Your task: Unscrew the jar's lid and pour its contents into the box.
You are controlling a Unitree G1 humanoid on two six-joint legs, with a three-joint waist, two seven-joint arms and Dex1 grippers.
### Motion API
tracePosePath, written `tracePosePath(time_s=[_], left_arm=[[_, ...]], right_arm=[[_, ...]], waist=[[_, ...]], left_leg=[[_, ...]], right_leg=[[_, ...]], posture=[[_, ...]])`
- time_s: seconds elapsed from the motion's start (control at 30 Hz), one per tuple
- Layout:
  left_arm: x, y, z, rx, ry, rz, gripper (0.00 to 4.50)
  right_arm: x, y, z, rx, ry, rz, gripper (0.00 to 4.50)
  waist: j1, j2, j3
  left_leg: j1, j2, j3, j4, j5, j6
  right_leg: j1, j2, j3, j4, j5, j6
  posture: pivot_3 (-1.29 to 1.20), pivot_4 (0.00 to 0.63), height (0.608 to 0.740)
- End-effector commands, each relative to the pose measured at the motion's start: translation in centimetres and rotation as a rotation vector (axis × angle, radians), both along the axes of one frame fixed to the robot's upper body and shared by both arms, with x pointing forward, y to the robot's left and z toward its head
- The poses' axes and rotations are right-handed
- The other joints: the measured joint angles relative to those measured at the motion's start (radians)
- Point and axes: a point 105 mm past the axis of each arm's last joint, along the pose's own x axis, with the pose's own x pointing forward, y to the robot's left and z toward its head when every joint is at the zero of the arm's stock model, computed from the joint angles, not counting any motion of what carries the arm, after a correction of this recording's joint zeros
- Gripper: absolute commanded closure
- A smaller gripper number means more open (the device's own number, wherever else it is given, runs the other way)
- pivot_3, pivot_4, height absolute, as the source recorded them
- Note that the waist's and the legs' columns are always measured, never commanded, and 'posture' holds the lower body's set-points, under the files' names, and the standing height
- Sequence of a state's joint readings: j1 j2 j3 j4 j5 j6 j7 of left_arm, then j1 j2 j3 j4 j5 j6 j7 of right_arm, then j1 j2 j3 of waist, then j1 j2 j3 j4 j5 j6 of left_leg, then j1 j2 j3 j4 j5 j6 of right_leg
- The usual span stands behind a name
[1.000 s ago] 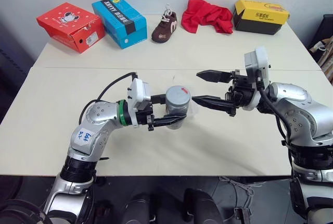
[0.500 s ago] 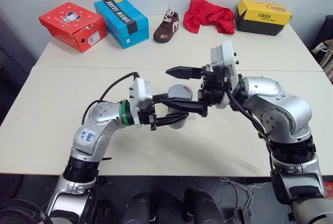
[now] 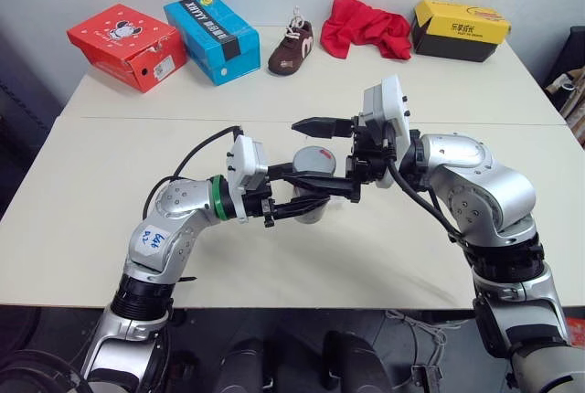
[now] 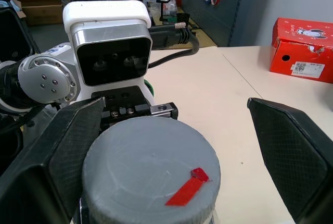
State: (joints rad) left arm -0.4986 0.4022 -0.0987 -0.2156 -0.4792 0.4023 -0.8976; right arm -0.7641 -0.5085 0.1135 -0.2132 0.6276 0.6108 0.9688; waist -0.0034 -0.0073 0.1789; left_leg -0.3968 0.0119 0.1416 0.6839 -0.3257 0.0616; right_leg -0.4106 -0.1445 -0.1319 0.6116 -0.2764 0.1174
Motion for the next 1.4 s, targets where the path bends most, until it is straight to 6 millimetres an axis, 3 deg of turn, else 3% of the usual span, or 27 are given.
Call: tracePosePath(time_s=[0.03,0.47,0.7,1.03,1.2,1.4], left_arm=[[-1.3,-0.6,0.9,-0.016,-0.055,-0.065,2.15],[-1.3,-0.5,0.8,-0.015,-0.060,-0.065,2.15],[-1.2,-0.5,0.7,-0.014,-0.058,-0.063,2.15],[-1.2,-0.2,0.6,-0.011,-0.056,-0.055,2.15],[-1.2,-0.2,0.5,-0.009,-0.054,-0.052,2.15],[-1.2,-0.2,0.5,-0.009,-0.052,-0.054,2.15]], right_arm=[[1.6,-1.7,0.9,0.024,-0.020,-0.090,0.03],[2.2,-5.4,0.2,0.046,0.033,-0.126,0.03],[1.1,-6.2,-0.1,0.043,0.061,-0.092,0.03],[-1.3,-6.4,0.6,0.037,0.105,-0.006,0.03],[-2.7,-5.6,1.4,0.037,0.118,0.065,0.03],[-2.7,-3.7,2.4,0.006,0.048,0.066,0.03]], waist=[[0.000,0.000,0.000],[0.001,0.000,0.000],[0.003,0.000,0.000],[0.001,0.000,0.000],[0.002,0.000,0.000],[0.002,0.000,0.000]], left_leg=[[0.000,0.000,0.000,0.000,0.000,0.000],[0.000,0.000,0.000,0.000,0.000,0.000],[0.000,0.000,0.000,0.000,0.000,0.000],[0.000,0.000,0.000,0.000,0.000,0.000],[0.000,0.000,0.000,0.000,0.000,0.000],[0.000,0.000,0.000,0.000,0.000,0.000]], right_leg=[[0.000,0.000,0.000,0.000,0.000,0.000],[0.000,0.000,0.000,0.000,0.000,0.000],[0.000,0.000,0.000,0.000,0.000,0.000],[0.000,-0.001,0.000,-0.001,0.000,0.000],[0.000,-0.003,0.000,-0.001,0.000,0.000],[0.000,-0.004,0.000,-0.001,0.000,0.000]], posture=[[0.00,0.150,0.740],[0.00,0.150,0.740],[0.00,0.150,0.740],[0.00,0.150,0.740],[0.00,0.150,0.740],[0.00,0.150,0.740]])
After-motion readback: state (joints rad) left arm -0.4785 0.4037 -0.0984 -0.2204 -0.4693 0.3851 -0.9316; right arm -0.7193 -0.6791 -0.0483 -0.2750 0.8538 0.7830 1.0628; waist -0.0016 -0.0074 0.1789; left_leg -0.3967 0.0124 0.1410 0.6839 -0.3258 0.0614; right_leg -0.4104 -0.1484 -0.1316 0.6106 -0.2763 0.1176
